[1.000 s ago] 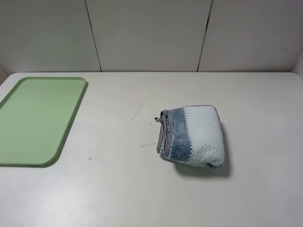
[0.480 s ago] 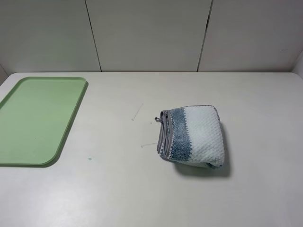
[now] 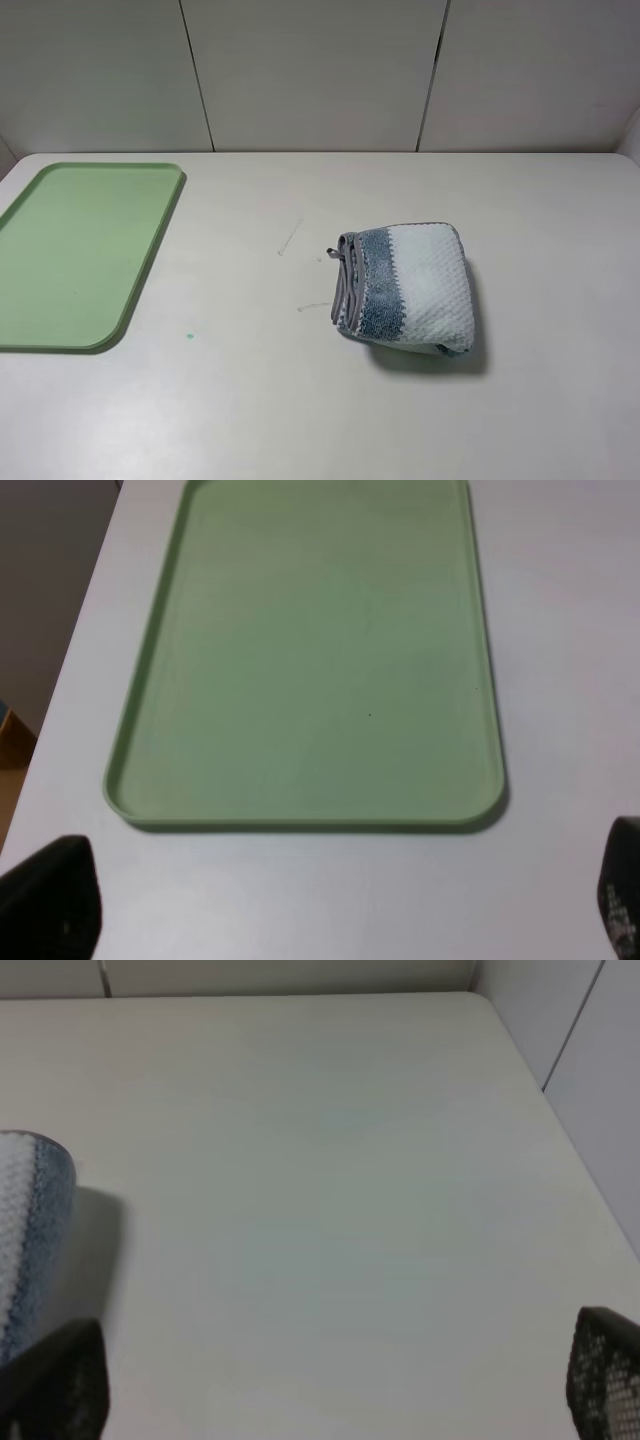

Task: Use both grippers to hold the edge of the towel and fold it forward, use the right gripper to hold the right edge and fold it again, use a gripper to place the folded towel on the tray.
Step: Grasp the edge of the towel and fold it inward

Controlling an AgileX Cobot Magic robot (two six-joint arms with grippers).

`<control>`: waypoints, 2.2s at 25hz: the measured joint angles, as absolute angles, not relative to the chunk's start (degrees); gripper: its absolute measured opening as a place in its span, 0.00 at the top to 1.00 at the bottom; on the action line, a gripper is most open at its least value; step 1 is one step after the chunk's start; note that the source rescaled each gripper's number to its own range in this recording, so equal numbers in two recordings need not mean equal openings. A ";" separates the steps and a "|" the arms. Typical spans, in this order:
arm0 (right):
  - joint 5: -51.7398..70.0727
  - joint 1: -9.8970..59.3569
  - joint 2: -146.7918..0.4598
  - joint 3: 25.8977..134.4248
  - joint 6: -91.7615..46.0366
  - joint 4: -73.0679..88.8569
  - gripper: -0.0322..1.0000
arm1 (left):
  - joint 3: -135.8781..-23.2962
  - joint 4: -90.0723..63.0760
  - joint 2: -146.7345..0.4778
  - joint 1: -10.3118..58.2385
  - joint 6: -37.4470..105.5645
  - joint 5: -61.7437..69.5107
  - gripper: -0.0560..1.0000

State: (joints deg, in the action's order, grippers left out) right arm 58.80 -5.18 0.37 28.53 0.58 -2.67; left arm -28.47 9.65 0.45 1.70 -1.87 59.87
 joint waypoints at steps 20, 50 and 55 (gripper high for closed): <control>58.78 -5.18 0.37 28.53 0.58 -2.66 0.00 | -28.47 9.65 0.45 1.70 -1.87 59.87 0.00; 58.78 -5.18 0.37 28.53 0.58 -2.66 0.00 | -28.77 9.52 -1.84 1.70 -1.93 59.87 0.00; 58.78 -5.18 0.37 28.53 0.58 -2.66 0.00 | -32.17 8.26 -10.16 1.70 -1.93 59.50 0.00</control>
State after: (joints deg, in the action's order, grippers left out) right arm 58.78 -5.18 0.37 28.53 0.58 -2.66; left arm -32.17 8.26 -10.16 1.70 -1.93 59.50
